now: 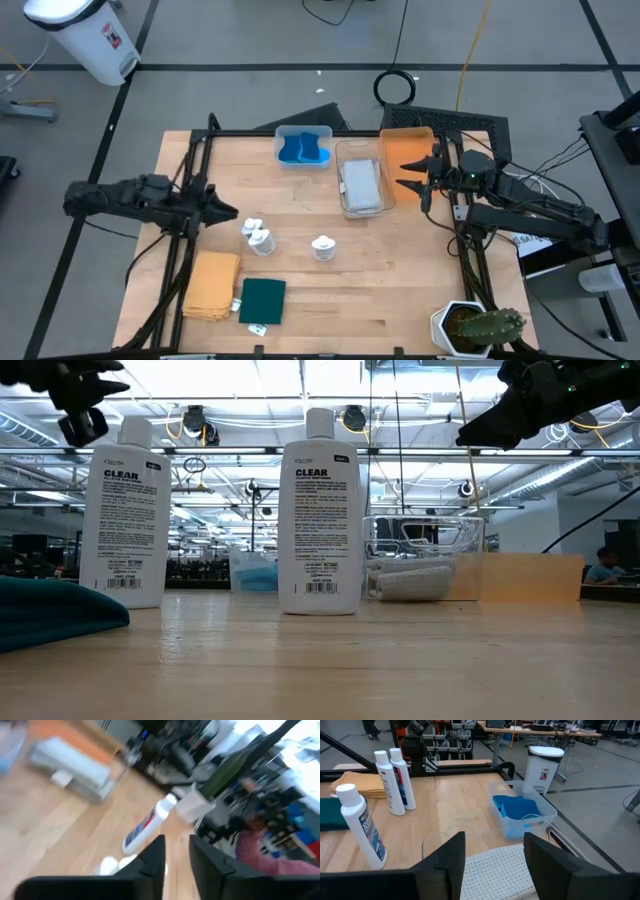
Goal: Pick & Place Kitchen Items
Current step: Put the yellow towel into the transparent bin
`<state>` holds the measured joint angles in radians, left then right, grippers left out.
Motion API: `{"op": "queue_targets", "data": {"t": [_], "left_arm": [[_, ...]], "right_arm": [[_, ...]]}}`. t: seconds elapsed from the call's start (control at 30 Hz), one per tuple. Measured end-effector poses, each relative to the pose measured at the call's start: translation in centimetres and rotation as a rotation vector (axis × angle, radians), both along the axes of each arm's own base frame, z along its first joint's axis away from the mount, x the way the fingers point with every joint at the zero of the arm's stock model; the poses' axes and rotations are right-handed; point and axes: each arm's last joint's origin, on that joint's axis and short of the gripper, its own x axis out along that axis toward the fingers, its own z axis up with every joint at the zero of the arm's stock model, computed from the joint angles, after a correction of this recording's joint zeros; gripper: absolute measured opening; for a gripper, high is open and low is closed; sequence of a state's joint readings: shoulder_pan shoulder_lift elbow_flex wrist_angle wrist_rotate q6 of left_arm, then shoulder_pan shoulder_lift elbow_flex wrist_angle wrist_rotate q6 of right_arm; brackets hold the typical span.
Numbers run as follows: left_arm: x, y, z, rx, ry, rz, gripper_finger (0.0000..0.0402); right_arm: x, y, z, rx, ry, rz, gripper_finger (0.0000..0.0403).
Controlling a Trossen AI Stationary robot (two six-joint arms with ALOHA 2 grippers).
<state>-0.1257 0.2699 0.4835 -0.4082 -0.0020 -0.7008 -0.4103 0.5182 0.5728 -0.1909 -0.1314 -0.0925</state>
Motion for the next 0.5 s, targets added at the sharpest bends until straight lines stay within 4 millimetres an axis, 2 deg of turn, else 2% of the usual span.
{"op": "queue_targets", "data": {"t": [0.07, 0.17, 0.33, 0.5], "left_arm": [[0.6, -0.1, 0.9, -0.002, 0.085, -0.004, 0.0124], [2.1, -0.5, 0.9, -0.007, 0.254, -0.054, 0.0178], [3.7, -1.6, -1.9, -0.126, 0.648, -0.335, 0.0256], [3.3, -2.0, -4.5, -0.170, 1.052, -0.302, 0.0287]], "right_arm": [[0.0, 0.0, 0.0, 0.000, 0.000, 0.000, 0.0169], [0.0, 0.0, 0.0, -0.001, 0.000, 0.000, 0.0169], [0.0, 0.0, 0.0, 0.002, 0.002, -0.001, 0.0169], [0.0, 0.0, 0.0, 0.003, 0.003, 0.000, 0.0169]]}}
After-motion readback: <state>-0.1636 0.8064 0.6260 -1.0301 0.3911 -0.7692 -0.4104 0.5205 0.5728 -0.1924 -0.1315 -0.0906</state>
